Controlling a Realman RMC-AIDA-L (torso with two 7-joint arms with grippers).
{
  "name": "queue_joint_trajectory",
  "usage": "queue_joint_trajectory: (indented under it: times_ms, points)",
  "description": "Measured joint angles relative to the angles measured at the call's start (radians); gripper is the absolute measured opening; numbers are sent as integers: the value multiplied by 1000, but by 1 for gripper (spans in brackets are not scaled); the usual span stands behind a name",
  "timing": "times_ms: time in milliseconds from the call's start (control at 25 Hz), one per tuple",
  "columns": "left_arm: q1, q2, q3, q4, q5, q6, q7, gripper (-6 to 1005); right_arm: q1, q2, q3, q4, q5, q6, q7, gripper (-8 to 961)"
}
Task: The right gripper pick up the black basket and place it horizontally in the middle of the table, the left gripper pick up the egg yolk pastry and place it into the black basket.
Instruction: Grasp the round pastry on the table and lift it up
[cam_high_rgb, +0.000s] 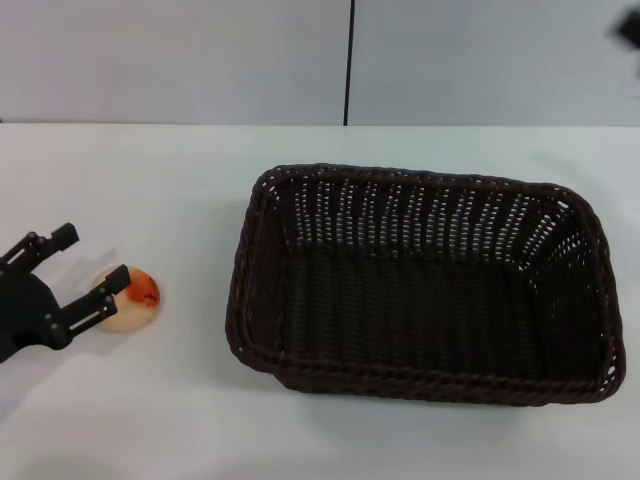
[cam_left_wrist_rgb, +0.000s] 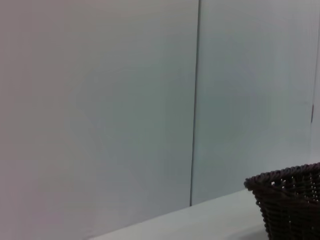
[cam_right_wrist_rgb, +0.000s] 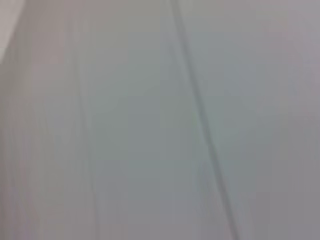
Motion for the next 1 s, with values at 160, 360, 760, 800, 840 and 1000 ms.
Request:
queue_joint_trajectory:
  times_ms: [160, 360, 760, 800, 840, 1000]
  points:
    - [1, -1, 1, -13, 0, -19, 1, 831, 38, -2, 85, 251, 124, -159, -123, 838]
    - [18, -1, 5, -16, -1, -113, 11, 825, 72, -3, 176, 400, 131, -221, -164, 838]
    - [0, -9, 113, -63, -2, -168, 36, 815, 73, -11, 241, 436, 128, -215, -167, 838]
    - [-4, -9, 133, -74, -2, -177, 36, 814, 71, -11, 253, 438, 128, -215, -167, 838]
    - [-6, -8, 141, -79, -2, -181, 37, 812, 71, -11, 253, 438, 128, -215, -167, 839]
    - [-10, -9, 147, -82, -3, -189, 45, 808, 70, -12, 273, 448, 126, -214, -168, 839]
